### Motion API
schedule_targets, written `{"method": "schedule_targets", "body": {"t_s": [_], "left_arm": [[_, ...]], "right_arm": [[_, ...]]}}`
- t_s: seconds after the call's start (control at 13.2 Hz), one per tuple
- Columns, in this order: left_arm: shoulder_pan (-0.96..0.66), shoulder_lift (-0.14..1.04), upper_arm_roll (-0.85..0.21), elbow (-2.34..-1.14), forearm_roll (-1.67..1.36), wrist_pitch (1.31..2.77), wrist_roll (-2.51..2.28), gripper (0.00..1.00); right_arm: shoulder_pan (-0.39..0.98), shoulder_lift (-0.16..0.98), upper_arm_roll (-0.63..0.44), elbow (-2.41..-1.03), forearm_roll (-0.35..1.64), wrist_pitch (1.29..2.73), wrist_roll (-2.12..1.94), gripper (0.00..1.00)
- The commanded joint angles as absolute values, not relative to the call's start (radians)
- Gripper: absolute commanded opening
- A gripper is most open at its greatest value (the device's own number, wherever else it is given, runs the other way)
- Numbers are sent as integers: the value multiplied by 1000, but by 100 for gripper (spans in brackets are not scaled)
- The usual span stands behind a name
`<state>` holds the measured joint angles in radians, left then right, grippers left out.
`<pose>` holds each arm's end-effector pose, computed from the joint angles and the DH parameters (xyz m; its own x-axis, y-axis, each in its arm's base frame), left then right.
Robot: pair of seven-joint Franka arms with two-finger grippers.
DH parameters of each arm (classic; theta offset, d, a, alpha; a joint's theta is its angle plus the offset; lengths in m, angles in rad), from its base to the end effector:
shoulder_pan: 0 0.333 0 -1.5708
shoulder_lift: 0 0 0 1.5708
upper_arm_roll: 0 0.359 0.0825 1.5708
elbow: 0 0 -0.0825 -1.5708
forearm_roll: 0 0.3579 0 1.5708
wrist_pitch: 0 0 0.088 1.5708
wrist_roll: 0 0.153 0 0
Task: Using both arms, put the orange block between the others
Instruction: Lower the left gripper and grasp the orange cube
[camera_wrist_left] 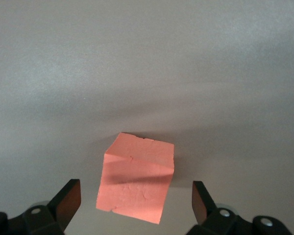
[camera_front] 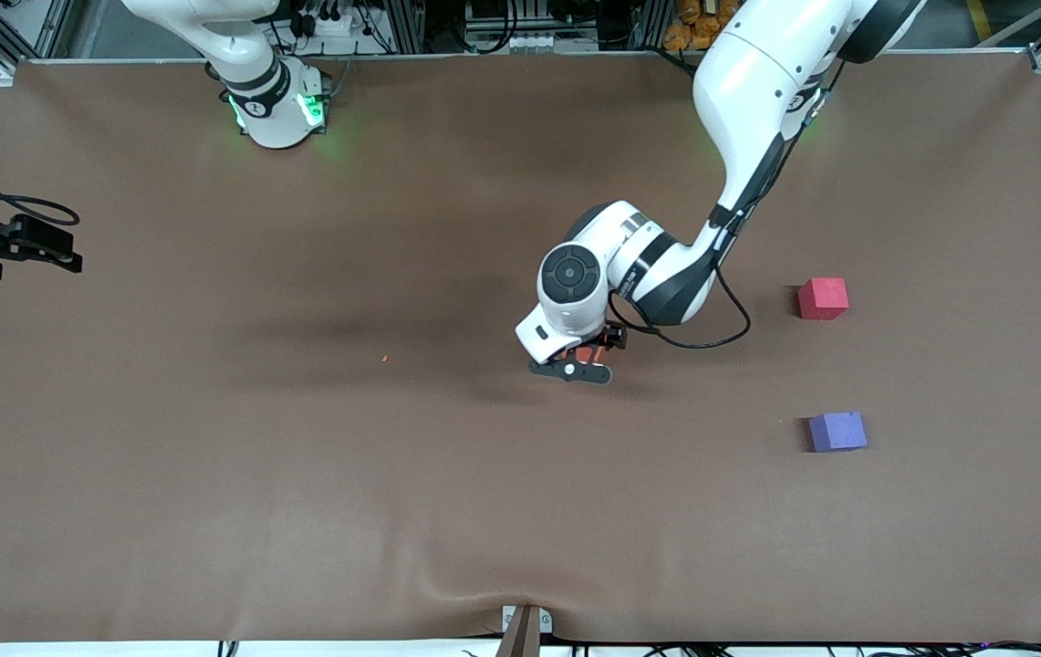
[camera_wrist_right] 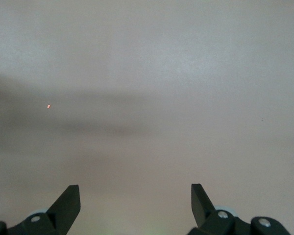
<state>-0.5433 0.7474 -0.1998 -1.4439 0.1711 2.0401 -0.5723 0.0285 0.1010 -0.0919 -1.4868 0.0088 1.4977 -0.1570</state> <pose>0.5494 -0.4488 0.2416 0.9718 -0.2087 -0.1101 -0.2177 -0.9729 -0.0772 0.5504 -0.0308 0.5982 0.9916 0.0940 -0.0885 0.0932 -0.9956 -0.0136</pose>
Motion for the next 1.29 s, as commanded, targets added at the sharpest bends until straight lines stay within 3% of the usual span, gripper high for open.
{"method": "schedule_targets", "body": {"t_s": [0.0,1.22], "left_arm": [[-546,765,-199,-1445,158,2058,-516,100],[-546,788,-198,-1486,169,2135,-322,100]], "right_arm": [[32,103,-94,-1471,3,1494,-169,100],[34,97,-95,-1471,-9,1482,-167,100]]}}
